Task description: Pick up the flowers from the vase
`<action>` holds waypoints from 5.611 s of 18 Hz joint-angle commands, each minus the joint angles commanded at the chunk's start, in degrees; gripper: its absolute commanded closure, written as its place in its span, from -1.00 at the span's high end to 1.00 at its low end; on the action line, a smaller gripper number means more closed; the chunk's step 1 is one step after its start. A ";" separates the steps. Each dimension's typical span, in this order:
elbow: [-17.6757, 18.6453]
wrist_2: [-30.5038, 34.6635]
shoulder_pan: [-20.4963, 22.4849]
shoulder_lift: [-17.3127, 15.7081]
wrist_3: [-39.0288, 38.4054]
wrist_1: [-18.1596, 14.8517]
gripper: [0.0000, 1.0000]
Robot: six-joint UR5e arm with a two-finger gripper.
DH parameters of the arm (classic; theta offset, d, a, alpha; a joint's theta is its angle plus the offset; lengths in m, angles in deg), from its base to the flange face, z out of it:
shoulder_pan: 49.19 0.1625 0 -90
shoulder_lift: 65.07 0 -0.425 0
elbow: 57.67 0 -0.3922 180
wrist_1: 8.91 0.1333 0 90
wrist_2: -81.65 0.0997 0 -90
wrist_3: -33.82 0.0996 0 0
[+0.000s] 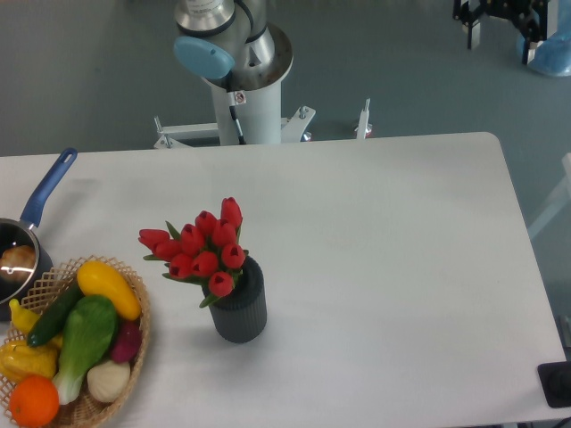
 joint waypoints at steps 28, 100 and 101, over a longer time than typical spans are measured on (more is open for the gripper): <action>5.01 -8.41 -6.50 -0.09 -22.22 7.11 1.00; 13.89 -41.84 -30.06 12.92 -29.44 12.30 1.00; 13.71 -41.84 -30.06 13.44 -29.44 13.17 1.00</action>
